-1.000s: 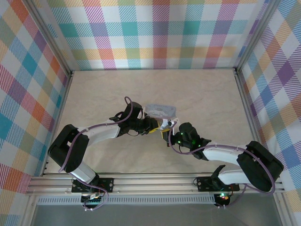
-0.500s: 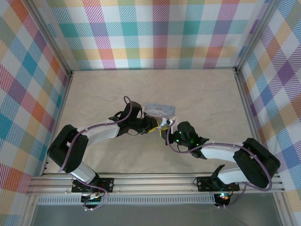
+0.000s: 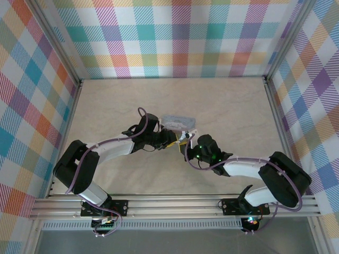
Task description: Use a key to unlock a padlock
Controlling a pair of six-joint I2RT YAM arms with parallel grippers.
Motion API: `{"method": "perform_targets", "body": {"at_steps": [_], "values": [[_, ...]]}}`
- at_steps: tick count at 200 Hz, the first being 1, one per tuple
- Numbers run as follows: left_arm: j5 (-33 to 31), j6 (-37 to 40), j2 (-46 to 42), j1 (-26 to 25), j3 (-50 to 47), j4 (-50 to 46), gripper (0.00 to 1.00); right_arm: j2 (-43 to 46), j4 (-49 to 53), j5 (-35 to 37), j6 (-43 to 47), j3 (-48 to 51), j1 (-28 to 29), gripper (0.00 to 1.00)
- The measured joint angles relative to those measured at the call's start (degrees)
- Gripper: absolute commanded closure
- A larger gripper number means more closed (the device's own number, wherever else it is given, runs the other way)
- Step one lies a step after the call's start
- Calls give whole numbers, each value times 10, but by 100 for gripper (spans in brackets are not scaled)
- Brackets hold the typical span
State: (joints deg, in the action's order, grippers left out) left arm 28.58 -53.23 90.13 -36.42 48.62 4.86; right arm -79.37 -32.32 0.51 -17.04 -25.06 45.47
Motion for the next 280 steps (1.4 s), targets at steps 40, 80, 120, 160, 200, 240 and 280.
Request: {"method": "perform_targets", "body": {"at_steps": [40,80,120,160,200,240,280], "values": [[-8,-4,0,2,0,2,85,-15,2,4,9,-16,0,99],[-14,-12,0,3,0,13,86,-26,2,11,16,-29,0,98],[-25,-15,0,4,-1,15,86,-40,-7,15,17,-36,0,98],[-27,-15,1,5,-1,15,86,-43,-11,16,17,-36,0,98],[-22,-17,19,5,-3,43,87,-47,-6,28,17,-35,-1,98],[-9,-30,46,2,-19,78,87,-61,-7,29,14,-23,-1,98],[-5,-34,70,-6,-29,97,87,-78,-14,23,12,-9,-1,98]]}}
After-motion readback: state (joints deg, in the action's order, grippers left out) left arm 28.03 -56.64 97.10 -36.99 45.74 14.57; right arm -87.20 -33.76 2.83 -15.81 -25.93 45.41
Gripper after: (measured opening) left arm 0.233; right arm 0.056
